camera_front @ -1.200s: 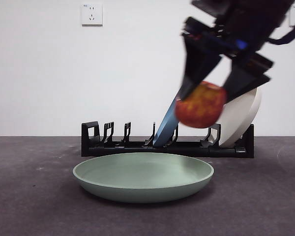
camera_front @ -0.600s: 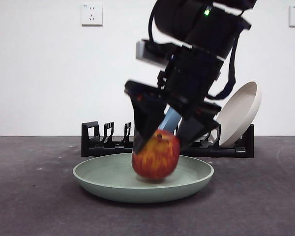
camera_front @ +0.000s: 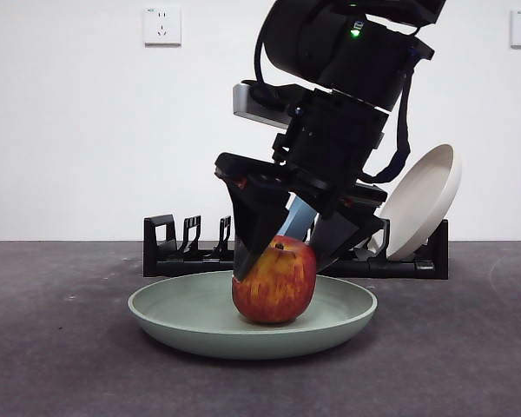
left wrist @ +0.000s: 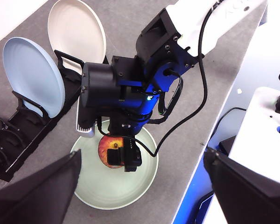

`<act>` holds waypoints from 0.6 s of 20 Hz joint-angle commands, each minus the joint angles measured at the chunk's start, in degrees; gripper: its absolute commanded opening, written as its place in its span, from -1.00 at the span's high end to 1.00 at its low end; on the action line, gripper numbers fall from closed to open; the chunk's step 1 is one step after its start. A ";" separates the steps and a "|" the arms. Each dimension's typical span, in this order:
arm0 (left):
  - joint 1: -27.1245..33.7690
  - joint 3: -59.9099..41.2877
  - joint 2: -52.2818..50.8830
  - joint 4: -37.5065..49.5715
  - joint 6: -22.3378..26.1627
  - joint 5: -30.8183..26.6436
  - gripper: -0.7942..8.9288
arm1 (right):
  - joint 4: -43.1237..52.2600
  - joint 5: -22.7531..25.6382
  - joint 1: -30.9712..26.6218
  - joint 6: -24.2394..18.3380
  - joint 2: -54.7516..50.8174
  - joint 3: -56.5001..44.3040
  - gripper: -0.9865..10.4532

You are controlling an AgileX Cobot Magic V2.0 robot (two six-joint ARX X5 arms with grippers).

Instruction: Take the green plate from the plate rack,put the plate on the table,take the apple from the table,put the apple in the plate

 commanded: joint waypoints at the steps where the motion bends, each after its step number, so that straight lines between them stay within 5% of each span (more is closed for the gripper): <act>1: 0.07 0.00 0.04 -0.24 -0.57 -0.04 -0.07 | -0.09 0.00 0.46 -0.44 -0.63 0.35 -0.17; 7: 0.07 0.00 0.04 -1.27 -0.59 -0.04 -0.07 | -5.31 0.20 0.44 -0.46 -11.17 0.37 -0.17; 12: 0.07 0.00 0.04 -1.64 -0.59 0.00 -0.07 | -21.18 0.15 0.44 -0.48 -26.16 0.37 -0.16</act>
